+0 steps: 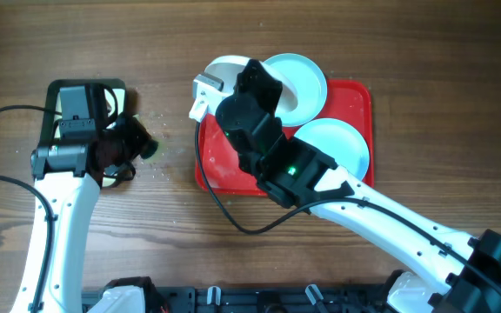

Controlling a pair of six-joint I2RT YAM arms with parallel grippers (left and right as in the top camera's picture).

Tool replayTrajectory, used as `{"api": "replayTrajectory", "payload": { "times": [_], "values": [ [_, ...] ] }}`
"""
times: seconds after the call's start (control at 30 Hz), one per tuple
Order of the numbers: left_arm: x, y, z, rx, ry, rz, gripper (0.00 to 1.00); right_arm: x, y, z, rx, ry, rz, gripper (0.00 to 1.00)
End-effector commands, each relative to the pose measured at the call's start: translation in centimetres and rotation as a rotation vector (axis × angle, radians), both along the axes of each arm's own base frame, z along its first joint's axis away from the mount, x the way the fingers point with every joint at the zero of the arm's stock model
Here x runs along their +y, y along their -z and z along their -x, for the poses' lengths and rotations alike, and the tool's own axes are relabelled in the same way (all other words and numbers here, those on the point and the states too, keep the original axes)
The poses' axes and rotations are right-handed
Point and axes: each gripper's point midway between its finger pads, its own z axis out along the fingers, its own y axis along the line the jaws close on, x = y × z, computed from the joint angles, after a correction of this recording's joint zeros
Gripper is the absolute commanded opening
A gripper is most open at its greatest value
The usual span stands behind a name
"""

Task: Clean dirty plates on tray and stack at the side
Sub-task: 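Lift the white plate with the right gripper and move it right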

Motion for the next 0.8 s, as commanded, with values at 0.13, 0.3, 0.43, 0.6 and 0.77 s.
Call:
{"api": "replayTrajectory", "payload": {
  "times": [0.13, 0.3, 0.43, 0.6, 0.77],
  "values": [
    [0.5, -0.1, 0.0, -0.006, -0.017, -0.019, 0.04, 0.9, -3.0, 0.0, -0.069, -0.038, -0.094, 0.04],
    [0.5, -0.1, 0.0, -0.005, -0.016, -0.018, 0.04, -0.3, 8.4, -0.5, 0.361, 0.0, -0.297, 0.04],
    [0.5, -0.1, 0.0, -0.005, -0.016, -0.018, 0.04, -0.7, 0.8, -2.5, 0.093, 0.008, -0.437, 0.04],
    [0.5, -0.1, 0.0, -0.006, -0.016, -0.018, 0.04, -2.3, 11.3, -2.5, 0.604, 0.007, -0.619, 0.04],
    [0.5, -0.1, 0.0, -0.004, -0.016, -0.018, 0.04, -17.2, 9.7, -9.5, 0.611, 0.303, -1.26, 0.04]
  ]
}}
